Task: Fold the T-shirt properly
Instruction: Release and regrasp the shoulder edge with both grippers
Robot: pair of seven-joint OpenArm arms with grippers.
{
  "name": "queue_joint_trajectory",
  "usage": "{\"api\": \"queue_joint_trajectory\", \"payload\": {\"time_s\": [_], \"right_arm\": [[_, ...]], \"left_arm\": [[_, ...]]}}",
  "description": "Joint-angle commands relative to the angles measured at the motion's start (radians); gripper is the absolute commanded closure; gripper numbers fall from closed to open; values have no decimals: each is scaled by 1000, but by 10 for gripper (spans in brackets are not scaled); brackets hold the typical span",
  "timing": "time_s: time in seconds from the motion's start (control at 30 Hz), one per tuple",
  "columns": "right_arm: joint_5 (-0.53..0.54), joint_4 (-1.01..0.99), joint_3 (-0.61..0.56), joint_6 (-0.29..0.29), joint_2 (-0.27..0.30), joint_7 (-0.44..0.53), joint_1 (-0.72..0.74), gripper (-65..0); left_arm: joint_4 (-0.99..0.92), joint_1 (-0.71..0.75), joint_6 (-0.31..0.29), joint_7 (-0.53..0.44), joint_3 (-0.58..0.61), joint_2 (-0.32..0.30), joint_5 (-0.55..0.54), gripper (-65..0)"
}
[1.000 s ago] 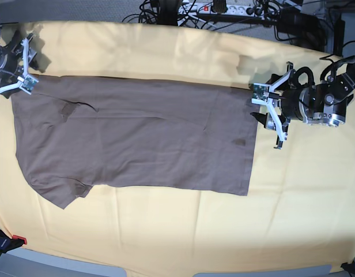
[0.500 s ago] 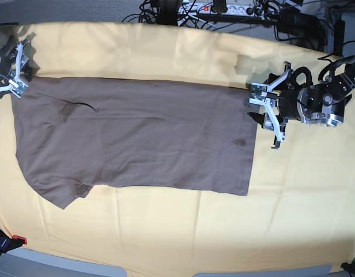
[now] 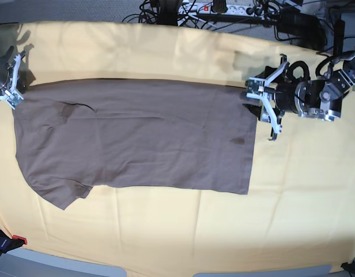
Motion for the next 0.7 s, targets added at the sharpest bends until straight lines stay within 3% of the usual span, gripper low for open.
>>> {"api": "queue_joint_trajectory", "payload": {"time_s": [0.0, 0.2, 0.27, 0.33, 0.4, 0.5, 0.67], "right_arm": [[7, 10, 13, -10, 26, -3, 8, -49], [21, 10, 13, -10, 27, -7, 8, -64], [41, 10, 13, -10, 26, -8, 8, -141], [45, 10, 13, -10, 26, -8, 8, -231], [45, 10, 13, -11, 26, -9, 8, -276], [44, 10, 13, -11, 26, -9, 8, -276], [45, 10, 13, -11, 26, -8, 8, -276]], "left_arm": [[11, 3, 2, -11, -13, -17, 13, -302], [11, 55, 3, -41, -13, -13, 142, -302], [11, 54, 61, -41, -13, -5, 177, -302], [10, 55, 72, -41, -13, 11, 204, -302], [-3, 55, 72, -42, -13, 31, 211, -311], [-44, 54, 68, -42, -13, 64, 226, -344], [-101, 48, 69, -53, -13, 109, 259, -345]]}}
